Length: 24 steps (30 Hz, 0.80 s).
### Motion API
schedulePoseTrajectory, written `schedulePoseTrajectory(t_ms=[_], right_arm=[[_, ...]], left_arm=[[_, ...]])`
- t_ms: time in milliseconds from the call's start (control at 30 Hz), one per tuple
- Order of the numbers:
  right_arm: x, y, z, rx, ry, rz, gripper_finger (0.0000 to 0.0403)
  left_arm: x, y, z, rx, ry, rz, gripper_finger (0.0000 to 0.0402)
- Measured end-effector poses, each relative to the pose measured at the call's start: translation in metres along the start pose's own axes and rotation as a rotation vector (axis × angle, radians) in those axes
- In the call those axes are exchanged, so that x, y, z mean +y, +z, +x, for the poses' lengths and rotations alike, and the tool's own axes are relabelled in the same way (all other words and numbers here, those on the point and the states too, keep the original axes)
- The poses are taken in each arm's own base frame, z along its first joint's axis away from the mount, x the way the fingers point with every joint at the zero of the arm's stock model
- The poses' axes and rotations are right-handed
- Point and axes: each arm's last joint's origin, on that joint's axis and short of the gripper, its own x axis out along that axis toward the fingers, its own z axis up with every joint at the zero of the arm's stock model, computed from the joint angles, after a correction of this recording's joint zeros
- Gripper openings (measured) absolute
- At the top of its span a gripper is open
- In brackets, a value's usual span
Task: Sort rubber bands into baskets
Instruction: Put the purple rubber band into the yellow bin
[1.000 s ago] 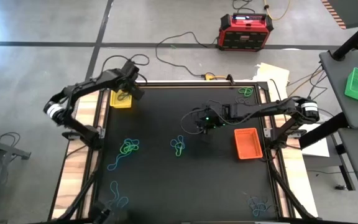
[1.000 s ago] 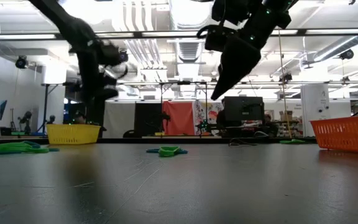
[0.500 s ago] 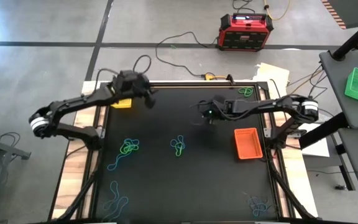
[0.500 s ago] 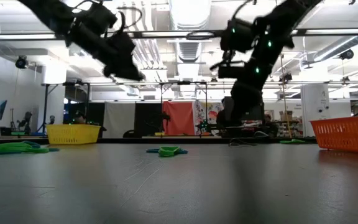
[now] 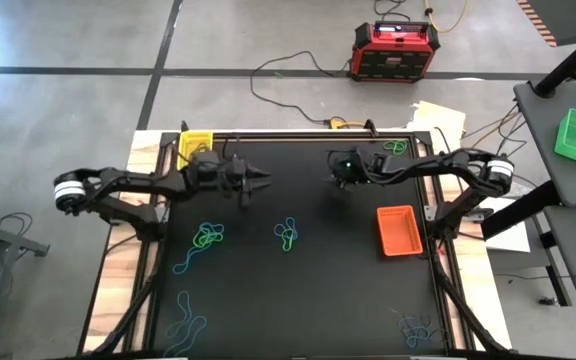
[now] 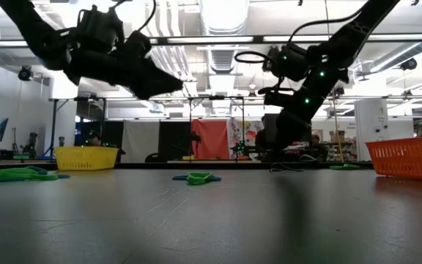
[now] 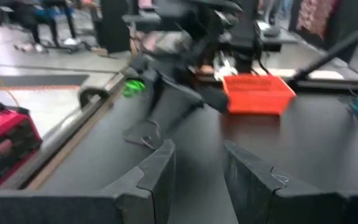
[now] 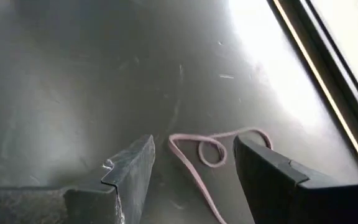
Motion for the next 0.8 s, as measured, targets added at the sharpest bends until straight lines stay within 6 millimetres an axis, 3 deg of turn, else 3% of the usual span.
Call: schedulePoseTrajectory(t_ms=[300,633,800], right_arm=[[-0.014,-0.009,0.006,0.006,0.025,0.044,0.0215],[-0.014,-0.023,0.036,0.092,0.039,0.082,0.0214],[-0.014,-0.022,0.036,0.084,0.045,0.094,0.0188]], left_arm=[[-0.005,-0.024,-0.007,0.076,-0.003,-0.083,0.0117],[-0.008,-0.039,-0.014,0.096,0.001,-0.118,0.0116],[-0.008,-0.042,-0.015,0.105,0.003,-0.125,0.0116]])
